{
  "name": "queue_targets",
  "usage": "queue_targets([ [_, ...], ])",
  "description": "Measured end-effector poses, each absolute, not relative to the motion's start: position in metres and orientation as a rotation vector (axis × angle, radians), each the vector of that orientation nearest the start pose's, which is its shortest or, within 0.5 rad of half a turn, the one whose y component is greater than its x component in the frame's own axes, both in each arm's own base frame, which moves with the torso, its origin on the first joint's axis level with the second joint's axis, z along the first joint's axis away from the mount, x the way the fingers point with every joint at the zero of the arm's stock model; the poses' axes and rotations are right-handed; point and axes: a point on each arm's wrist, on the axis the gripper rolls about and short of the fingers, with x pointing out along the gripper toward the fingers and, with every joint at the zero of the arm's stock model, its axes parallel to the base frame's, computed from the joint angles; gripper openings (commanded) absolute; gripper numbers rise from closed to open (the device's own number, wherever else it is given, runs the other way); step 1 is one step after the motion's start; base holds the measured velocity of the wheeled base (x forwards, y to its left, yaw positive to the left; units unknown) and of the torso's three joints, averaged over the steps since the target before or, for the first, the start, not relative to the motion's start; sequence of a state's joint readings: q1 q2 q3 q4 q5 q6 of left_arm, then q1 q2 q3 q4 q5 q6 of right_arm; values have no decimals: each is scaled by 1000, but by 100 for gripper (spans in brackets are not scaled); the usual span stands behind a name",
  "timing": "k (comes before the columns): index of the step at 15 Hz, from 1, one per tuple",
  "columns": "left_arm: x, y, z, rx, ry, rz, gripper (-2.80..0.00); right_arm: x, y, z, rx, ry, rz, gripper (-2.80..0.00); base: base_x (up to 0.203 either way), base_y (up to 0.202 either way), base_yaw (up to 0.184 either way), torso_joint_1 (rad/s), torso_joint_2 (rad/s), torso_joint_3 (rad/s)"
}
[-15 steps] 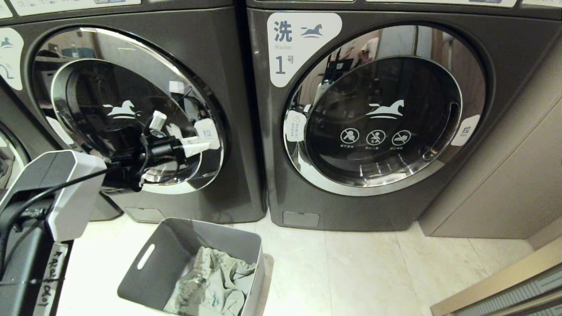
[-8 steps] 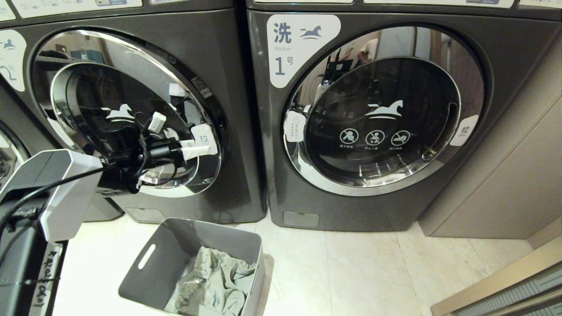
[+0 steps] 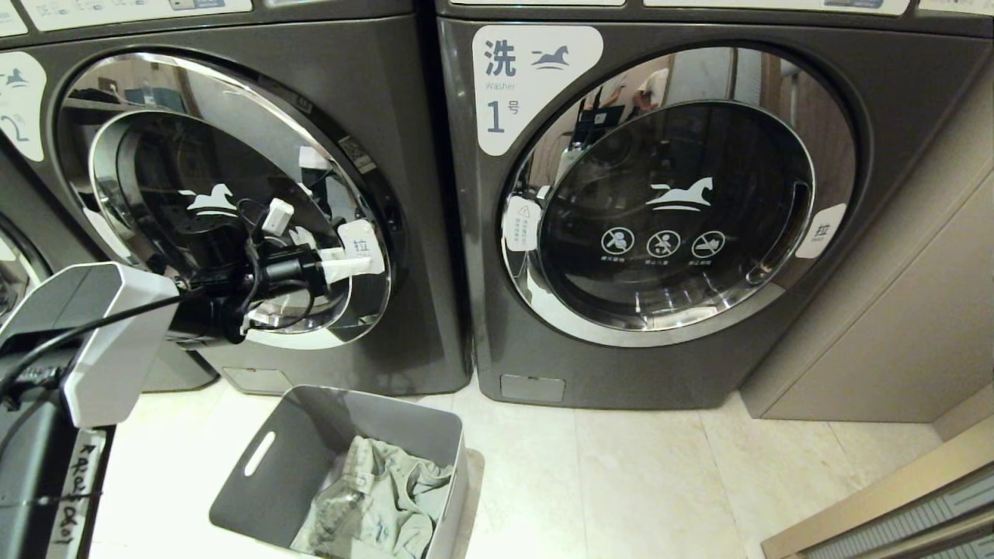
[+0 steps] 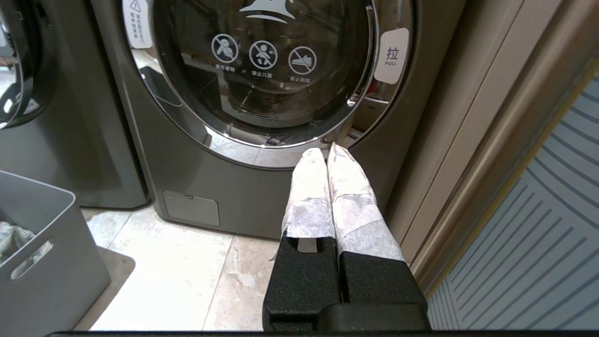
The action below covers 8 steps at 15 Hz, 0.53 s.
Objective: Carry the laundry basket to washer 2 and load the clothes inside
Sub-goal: Open the lid of the washing machine
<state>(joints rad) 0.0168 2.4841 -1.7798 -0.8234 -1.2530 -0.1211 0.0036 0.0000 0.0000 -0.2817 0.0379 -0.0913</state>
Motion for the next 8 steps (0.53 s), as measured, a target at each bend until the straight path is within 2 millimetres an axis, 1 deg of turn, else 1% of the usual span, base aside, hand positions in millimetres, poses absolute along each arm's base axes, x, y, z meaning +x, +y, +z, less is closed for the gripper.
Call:
queue_targets([
  [1,506,-13,137,-33,-25,-1231,-43,-27,1,104,-95,-283,29,-280,0,0,0,0,0,0],
  [2,506,-13,137,-36,-21,-1229,0,-27,1,104,-95,-283,29,-280,0,0,0,0,0,0],
  [8,506,-12,136,-42,-19,-1200,0,-27,1,104,-95,-283,29,-280,0,0,0,0,0,0],
])
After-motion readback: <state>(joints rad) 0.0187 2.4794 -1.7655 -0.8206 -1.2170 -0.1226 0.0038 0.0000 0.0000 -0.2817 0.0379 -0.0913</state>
